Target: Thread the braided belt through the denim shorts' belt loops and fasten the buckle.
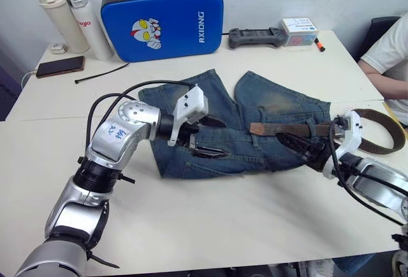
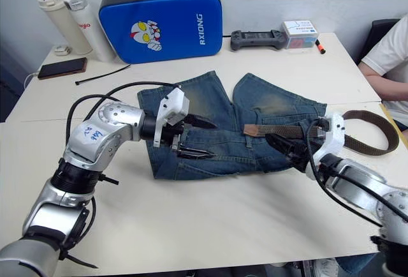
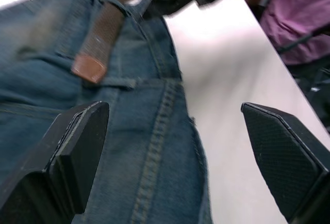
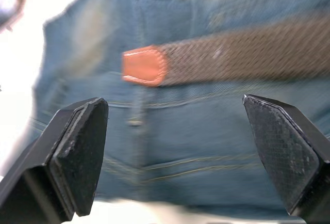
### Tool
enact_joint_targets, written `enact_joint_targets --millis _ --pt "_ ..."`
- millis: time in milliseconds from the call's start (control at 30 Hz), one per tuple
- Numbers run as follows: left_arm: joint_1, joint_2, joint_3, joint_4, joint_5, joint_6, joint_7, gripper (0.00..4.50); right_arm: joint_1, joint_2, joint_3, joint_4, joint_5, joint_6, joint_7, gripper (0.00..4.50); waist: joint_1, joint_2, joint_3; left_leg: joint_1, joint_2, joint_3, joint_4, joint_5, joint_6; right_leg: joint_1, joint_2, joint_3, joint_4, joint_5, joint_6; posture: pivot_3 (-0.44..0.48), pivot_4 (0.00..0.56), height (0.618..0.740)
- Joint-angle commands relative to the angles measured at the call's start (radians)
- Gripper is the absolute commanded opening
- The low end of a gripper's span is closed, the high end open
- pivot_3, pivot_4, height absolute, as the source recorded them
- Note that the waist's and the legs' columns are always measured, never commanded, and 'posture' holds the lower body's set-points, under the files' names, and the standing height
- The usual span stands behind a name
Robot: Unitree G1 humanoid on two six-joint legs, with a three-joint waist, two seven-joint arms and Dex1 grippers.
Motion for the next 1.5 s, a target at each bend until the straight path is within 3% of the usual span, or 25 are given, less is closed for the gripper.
enact_joint_targets --millis 33,267,867,1200,1500 --pt "-0.015 0.006 0.05 -0.034 -0.052 0.053 -0.007 4.5 -0.029 0.093 -0.037 0.022 0.169 -0.131 -0.151 4.45 -0.002 0.0 0.0 0.0 0.0 0.0 0.0 0.0 0.0 0.0 0.0 0.0 0.0 0.0 0.0 0.0 0.15 0.74" --pt "-0.033 0.022 0.076 -0.044 -0.086 0.159 0.011 4.5 -0.046 0.265 -0.093 0.105 0.194 -0.168 -0.236 4.45 -0.005 0.0 0.0 0.001 0.0 0.0 -0.001 0.0 0.0 -0.001 0.001 0.0 0.001 0.0 0.0 0.0 0.15 0.74" --pt "-0.057 0.045 0.084 -0.033 -0.094 0.206 0.021 4.5 -0.104 0.341 -0.105 0.251 0.088 -0.213 -0.074 4.45 -0.011 0.001 -0.001 0.001 0.0 0.0 -0.002 0.0 0.0 -0.001 0.001 0.001 0.001 0.0 0.0 0.0 0.15 0.74" --pt "-0.05 0.037 0.084 -0.018 -0.1 0.215 0.018 4.5 -0.089 0.435 -0.091 0.317 -0.054 -0.195 0.156 4.45 -0.028 0.001 -0.001 0.001 0.0 0.0 -0.003 0.0 0.0 -0.001 0.001 0.0 0.004 0.0 0.0 0.0 0.15 0.74" --pt "-0.035 0.037 0.081 0.027 -0.076 0.201 0.028 4.5 -0.109 0.461 -0.053 0.377 -0.288 -0.202 0.418 4.45 -0.03 0.001 -0.001 0.001 0.0 0.0 -0.003 0.0 0.0 -0.001 0.001 0.001 0.004 0.0 0.0 0.0 0.15 0.74"
